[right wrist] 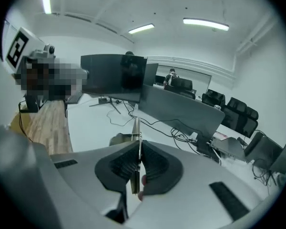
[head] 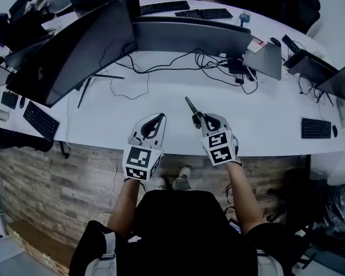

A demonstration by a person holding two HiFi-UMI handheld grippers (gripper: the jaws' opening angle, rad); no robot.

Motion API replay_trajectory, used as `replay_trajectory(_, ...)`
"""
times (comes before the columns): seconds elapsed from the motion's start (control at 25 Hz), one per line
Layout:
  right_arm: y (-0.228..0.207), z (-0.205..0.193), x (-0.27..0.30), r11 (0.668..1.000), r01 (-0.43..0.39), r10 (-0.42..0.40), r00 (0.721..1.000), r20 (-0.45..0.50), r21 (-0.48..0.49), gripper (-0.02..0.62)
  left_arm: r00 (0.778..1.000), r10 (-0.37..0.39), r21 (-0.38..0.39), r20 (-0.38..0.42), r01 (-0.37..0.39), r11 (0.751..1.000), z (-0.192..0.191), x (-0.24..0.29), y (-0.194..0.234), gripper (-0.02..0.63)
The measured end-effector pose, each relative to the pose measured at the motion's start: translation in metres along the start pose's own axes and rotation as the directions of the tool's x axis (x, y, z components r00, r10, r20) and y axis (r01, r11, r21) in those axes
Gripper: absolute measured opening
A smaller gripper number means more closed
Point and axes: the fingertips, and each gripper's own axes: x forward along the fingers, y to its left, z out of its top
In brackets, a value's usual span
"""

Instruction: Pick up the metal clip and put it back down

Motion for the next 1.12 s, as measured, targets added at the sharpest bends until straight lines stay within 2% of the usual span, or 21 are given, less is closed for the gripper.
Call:
replay_trajectory(0.2, -0.008, 0.03, -0.03, 0.996, 0.038, -0.047, 0.993, 0.104, 0.085, 0.028, 0.998, -0.019, -0.014, 0.055, 0.02, 1.0, 0.022, -0.009, -0.001, 0.012)
replay_trajectory(0.6, -0.028, 0.085, -0.083, 0.984, 0.096, -0.136, 0.952, 0.275, 0.151, 0.028, 0.993, -0.008, 0.095, 0.12, -0.004, 0.995, 0.063, -0.023, 0.002, 0.012)
replay_trajectory(1.12, -0.042, 0.131, -0.13, 0.97, 0.131, -0.204, 0.895, 0.397, 0.204, 0.028, 0.98, -0.011, 0.136, 0.2, -0.017, 0.991, 0.102, -0.038, 0.008, 0.012)
